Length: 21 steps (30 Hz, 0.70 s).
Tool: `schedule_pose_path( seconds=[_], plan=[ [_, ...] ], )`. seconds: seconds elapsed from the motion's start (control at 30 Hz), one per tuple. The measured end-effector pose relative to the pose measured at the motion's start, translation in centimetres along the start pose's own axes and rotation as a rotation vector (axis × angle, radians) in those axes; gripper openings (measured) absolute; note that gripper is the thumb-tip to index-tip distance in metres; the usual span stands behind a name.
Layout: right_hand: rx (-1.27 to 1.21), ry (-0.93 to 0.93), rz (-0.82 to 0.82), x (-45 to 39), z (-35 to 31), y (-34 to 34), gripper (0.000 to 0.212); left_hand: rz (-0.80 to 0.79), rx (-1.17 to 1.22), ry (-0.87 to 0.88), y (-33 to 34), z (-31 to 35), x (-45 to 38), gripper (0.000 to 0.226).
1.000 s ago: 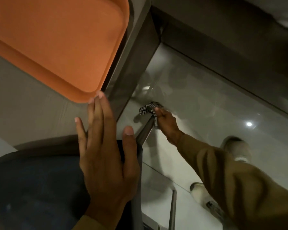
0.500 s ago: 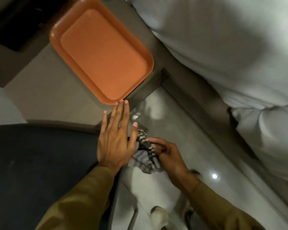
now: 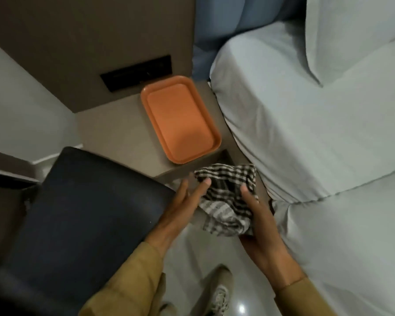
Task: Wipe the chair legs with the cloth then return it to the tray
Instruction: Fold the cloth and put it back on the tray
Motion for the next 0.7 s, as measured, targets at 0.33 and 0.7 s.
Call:
schedule_pose_path(
  seconds=[0.33,0.7],
  plan=[
    [0.758,-0.532,-0.126,-2.9,-7.8,4.4,0.036,0.219,0.120,0.257,-2.6,3.9,-1.4,0.037],
    [0.958,-0.488,-0.207,-16.5,-12.0,5.1,0.043,0.313,0.436,0.129,0.7,8.0,-11.5,0.042]
  ],
)
Point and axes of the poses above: each hand's wrist, its own x-axis away from the middle knuckle, its own y-axis out of the palm, z = x × y, the point moved 3 cm from there along -x, towards the middle knuckle, and after that the axes turned 6 degrees about -x, right-handed, at the moved point
